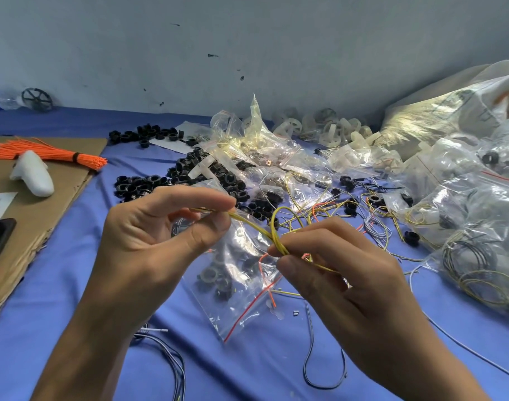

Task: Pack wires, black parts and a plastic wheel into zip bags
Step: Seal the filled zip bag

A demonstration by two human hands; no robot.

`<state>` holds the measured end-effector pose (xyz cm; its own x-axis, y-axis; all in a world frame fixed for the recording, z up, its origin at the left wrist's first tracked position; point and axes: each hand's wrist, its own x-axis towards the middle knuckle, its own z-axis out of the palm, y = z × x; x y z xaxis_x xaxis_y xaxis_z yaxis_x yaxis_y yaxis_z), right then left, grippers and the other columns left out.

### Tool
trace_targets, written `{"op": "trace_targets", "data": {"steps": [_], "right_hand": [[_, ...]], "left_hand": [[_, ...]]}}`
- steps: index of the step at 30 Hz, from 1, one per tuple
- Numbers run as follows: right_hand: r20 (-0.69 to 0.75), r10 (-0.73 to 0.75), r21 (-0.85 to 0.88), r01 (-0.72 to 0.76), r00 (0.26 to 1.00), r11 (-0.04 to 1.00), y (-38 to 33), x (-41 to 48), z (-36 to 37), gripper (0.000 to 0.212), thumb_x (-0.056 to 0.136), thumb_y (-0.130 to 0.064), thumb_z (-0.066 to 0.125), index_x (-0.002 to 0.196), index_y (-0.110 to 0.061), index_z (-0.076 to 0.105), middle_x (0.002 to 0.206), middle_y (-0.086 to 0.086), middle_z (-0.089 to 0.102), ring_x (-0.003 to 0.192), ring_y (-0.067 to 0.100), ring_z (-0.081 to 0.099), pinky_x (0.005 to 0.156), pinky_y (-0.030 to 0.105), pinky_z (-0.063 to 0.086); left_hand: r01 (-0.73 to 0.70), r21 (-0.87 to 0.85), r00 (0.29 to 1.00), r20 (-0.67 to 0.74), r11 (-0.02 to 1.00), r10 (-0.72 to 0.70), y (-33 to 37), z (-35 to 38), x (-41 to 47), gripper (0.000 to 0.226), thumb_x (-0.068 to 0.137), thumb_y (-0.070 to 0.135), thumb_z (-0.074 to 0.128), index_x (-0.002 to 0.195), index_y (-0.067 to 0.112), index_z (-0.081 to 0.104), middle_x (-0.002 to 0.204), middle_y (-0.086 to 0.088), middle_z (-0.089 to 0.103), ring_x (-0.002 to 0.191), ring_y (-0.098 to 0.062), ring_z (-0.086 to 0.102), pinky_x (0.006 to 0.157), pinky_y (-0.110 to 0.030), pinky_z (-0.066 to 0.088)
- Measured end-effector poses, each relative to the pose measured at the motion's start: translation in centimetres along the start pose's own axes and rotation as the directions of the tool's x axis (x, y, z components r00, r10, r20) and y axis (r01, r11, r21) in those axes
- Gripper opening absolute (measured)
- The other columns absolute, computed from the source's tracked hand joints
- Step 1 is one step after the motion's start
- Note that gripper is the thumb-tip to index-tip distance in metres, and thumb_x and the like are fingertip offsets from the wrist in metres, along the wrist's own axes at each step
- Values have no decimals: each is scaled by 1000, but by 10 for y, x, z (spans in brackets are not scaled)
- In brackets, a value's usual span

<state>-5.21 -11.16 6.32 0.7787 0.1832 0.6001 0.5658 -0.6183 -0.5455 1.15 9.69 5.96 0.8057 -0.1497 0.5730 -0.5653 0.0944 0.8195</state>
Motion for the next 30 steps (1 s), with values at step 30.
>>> {"op": "trace_targets", "data": {"steps": [30], "right_hand": [[193, 545, -646, -313, 816, 697, 188, 39, -12, 31, 98, -19, 51, 126, -24, 64, 131, 7, 55, 114, 30, 56, 88, 34, 46]], "left_hand": [[369, -29, 877, -319, 929, -359, -35, 5, 0, 26, 82, 37, 69, 61, 23, 72, 52, 2, 61, 41, -2, 45, 37, -8, 30]]}}
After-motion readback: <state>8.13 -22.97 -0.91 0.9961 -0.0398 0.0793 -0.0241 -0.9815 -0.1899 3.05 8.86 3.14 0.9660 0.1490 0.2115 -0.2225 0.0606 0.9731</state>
